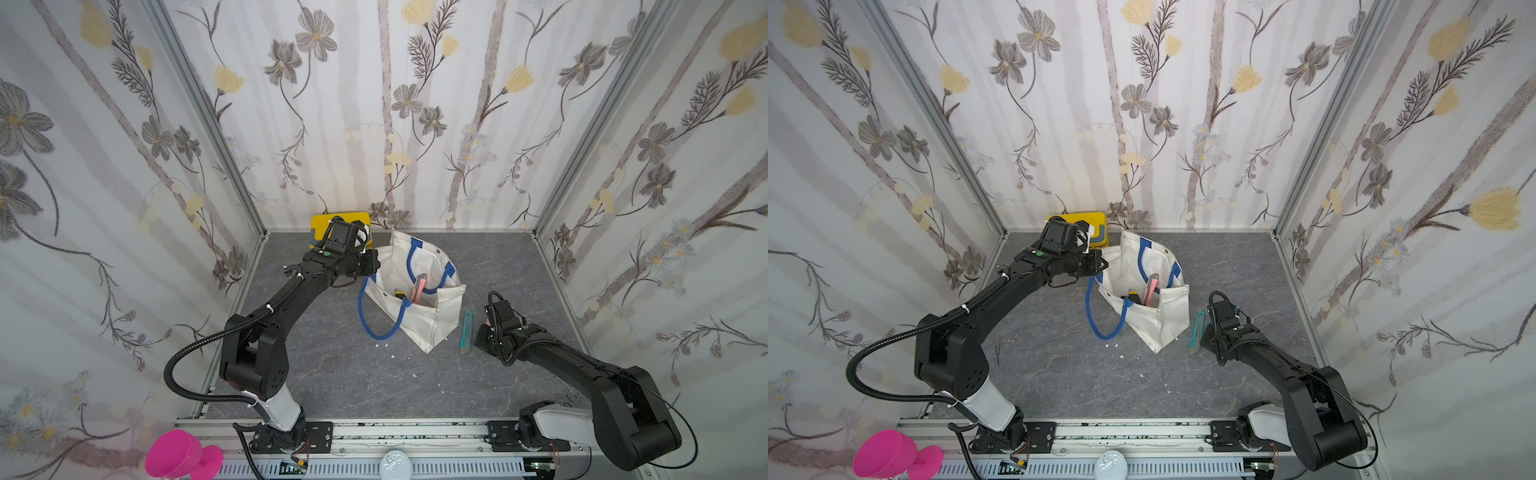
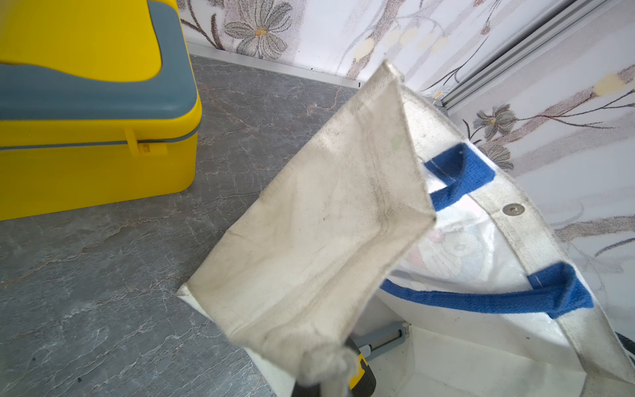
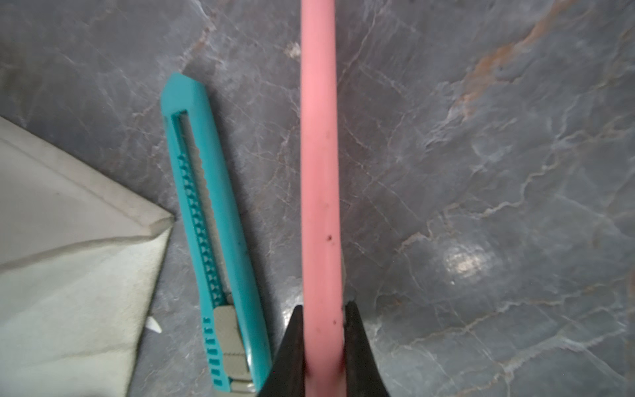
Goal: Place the art knife into the pouch
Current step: Pick up the utility knife at the center of the board.
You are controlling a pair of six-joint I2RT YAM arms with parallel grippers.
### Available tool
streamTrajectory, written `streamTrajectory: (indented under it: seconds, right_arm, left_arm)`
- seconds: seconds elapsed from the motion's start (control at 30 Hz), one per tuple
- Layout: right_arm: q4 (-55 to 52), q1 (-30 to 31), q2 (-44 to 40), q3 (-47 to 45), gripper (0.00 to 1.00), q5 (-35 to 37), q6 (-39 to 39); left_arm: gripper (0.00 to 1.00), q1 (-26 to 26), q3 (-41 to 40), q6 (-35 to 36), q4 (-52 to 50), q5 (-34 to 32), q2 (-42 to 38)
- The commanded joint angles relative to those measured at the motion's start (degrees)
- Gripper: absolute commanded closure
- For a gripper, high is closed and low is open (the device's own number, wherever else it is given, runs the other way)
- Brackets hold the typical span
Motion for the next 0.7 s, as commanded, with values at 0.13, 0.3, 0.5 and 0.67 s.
streamTrajectory:
  seconds: [0.13,0.3,0.5,0.67]
  right_arm:
    - [-8.04,-0.02,-3.11,13.53,1.0,6.54,-3.78]
    - [-11.06,0.44,-2.36,24.97,1.0,7.79,-6.8]
    - [-12.34,5.08,2.87,41.0,1.0,8.74,-10.07]
    - [-12.94,12.4,11.22,52.54,1.0,9.29,-11.84]
  left_arm:
    - [1.0,-0.05,0.0,0.24,0.47,0.16,0.15]
    - [1.0,-0.05,-0.01,0.24,0.46,0.07,0.43]
    - [1.0,-0.06,-0.06,0.09,0.46,0.12,1.1]
    - [1.0,-0.05,-0.24,-0.16,0.73,0.54,1.48]
